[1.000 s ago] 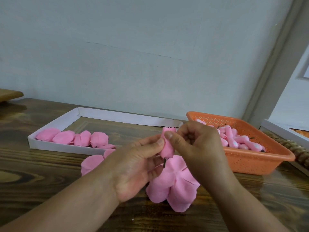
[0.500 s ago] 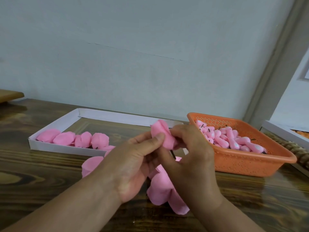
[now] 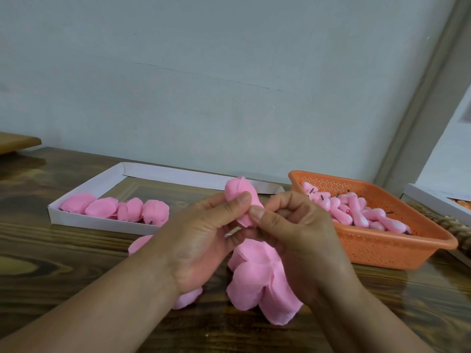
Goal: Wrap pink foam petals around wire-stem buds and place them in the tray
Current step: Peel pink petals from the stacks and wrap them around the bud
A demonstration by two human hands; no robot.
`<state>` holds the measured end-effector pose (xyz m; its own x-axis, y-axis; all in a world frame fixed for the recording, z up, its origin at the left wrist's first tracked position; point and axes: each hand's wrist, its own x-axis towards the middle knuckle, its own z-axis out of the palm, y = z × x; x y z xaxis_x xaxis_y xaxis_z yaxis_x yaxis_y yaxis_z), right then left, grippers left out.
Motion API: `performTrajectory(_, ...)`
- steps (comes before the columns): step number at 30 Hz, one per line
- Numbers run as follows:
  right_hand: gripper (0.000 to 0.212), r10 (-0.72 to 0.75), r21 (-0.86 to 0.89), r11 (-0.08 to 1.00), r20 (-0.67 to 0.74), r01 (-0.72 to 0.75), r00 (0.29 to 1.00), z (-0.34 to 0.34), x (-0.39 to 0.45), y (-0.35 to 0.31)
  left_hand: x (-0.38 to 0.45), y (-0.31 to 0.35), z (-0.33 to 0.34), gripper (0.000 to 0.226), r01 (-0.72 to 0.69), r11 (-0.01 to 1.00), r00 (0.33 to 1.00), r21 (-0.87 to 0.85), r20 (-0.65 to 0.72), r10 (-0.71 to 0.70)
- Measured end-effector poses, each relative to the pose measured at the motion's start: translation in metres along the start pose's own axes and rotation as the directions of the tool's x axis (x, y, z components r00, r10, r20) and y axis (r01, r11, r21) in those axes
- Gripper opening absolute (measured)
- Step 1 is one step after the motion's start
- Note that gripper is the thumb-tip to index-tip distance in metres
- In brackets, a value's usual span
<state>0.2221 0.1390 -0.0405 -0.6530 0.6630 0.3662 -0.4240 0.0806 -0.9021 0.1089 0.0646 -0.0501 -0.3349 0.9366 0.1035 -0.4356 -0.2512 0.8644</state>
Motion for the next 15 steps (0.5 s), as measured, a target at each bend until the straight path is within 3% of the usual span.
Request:
performTrajectory(2, 0.025, -0.004, -0.030, 1.000, 0.016, 0.005, 1.000, 0.000, 0.000, 0.000, 0.002, -0.001, 0.000, 0.031, -0.028, 1.000, 0.999, 0.015, -0.023, 0.028)
performTrajectory(4, 0.025, -0.142, -0.352, 0.928, -0.027, 0.124, 0.989, 0.001, -0.002, 0.001, 0.002, -0.002, 0.001, 0.036, -0.059, 0.998, 0.996, 0.012, -0.067, 0.059)
performTrajectory(6, 0.025, -0.341, -0.702, 0.667, 0.009, 0.249, 0.940, 0.002, -0.005, 0.006, 0.002, -0.002, 0.003, 0.022, -0.101, 0.994, 0.991, 0.033, -0.079, 0.104)
performTrajectory(7, 0.023, -0.411, -0.799, 0.532, 0.047, 0.281, 0.911, 0.004, -0.006, 0.009, 0.001, -0.002, 0.005, 0.018, -0.110, 0.993, 0.990, 0.048, -0.083, 0.114)
performTrajectory(8, 0.021, -0.450, -0.834, 0.466, 0.066, 0.297, 0.891, 0.006, -0.006, 0.010, 0.001, -0.003, 0.006, 0.017, -0.113, 0.992, 0.989, 0.055, -0.095, 0.117)
performTrajectory(10, 0.020, -0.462, -0.811, 0.502, 0.043, 0.301, 0.886, 0.007, -0.007, 0.011, 0.002, -0.004, 0.005, 0.018, -0.106, 0.993, 0.988, 0.047, -0.109, 0.111)
performTrajectory(13, 0.020, -0.321, -0.611, 0.757, -0.040, 0.231, 0.946, 0.006, -0.006, 0.004, 0.002, -0.003, 0.002, 0.031, -0.084, 0.994, 0.993, 0.063, -0.081, 0.089)
performTrajectory(15, 0.021, -0.217, -0.446, 0.875, -0.015, 0.187, 0.976, 0.005, -0.006, 0.001, 0.002, -0.002, -0.001, 0.042, -0.074, 0.992, 0.996, 0.099, -0.037, 0.078)
